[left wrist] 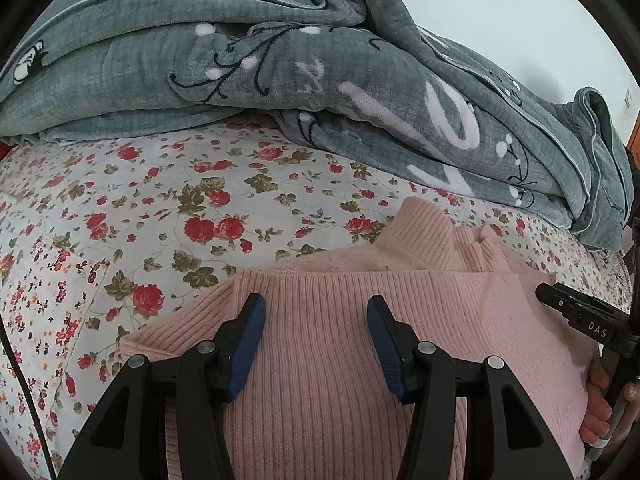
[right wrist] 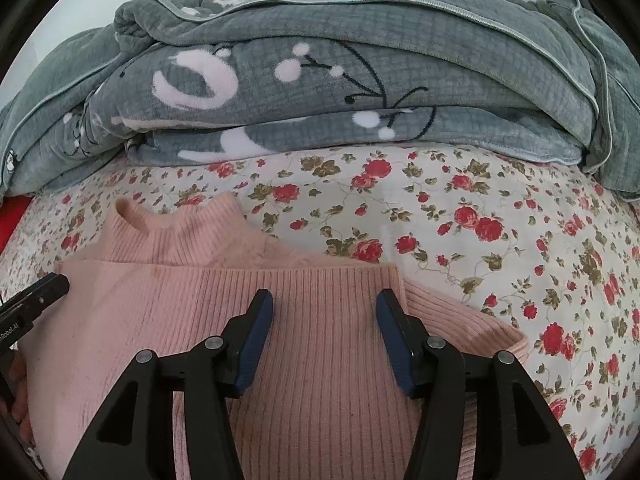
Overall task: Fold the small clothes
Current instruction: 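Fold the held hem over toward the collar with both grippers and release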
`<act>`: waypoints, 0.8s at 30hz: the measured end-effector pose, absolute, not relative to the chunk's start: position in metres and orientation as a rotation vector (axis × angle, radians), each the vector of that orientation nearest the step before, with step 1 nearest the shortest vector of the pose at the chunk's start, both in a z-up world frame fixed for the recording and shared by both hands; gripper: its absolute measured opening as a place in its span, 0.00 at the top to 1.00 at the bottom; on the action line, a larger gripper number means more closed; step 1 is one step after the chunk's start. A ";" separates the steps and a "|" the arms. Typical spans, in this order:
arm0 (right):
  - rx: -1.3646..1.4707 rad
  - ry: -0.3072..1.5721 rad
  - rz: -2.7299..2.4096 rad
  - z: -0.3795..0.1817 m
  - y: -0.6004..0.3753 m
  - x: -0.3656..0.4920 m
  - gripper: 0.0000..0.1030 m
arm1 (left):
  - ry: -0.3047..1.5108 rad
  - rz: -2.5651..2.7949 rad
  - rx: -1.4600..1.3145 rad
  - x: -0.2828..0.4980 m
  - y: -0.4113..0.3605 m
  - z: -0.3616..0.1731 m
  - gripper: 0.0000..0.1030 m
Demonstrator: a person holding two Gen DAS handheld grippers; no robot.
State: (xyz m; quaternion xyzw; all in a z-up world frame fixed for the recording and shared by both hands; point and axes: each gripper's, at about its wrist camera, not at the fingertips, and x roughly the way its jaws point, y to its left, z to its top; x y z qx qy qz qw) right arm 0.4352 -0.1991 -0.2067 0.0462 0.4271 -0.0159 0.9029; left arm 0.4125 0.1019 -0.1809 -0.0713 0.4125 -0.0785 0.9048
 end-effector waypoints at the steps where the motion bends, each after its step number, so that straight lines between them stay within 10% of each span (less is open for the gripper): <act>1: 0.097 0.883 -0.031 -0.207 -0.200 0.435 0.48 | 0.851 -0.161 -0.146 0.412 0.102 -0.181 0.51; 24: 0.085 0.763 -0.015 -0.162 -0.196 0.395 0.48 | 0.623 -0.251 -0.086 0.371 0.090 -0.128 0.50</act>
